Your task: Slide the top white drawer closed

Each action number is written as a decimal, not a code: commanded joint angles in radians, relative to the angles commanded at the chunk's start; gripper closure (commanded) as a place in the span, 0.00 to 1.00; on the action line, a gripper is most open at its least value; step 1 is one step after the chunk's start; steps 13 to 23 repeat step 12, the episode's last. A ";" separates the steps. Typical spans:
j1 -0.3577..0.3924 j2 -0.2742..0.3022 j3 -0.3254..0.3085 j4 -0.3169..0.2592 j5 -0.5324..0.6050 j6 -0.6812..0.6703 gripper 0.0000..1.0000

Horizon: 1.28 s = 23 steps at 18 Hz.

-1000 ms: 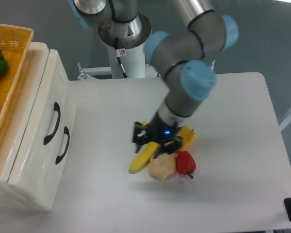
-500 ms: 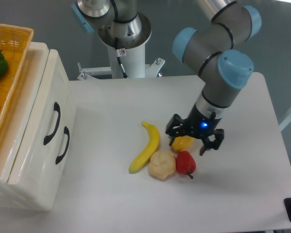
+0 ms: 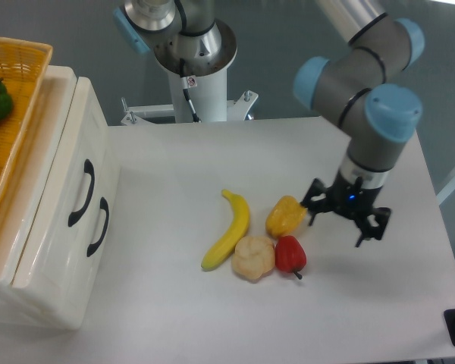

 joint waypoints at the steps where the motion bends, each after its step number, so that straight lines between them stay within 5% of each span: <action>1: -0.006 0.002 -0.002 0.000 0.052 0.013 0.00; 12: 0.018 -0.110 0.069 0.005 0.178 0.108 0.00; 23: 0.018 -0.110 0.069 0.005 0.178 0.108 0.00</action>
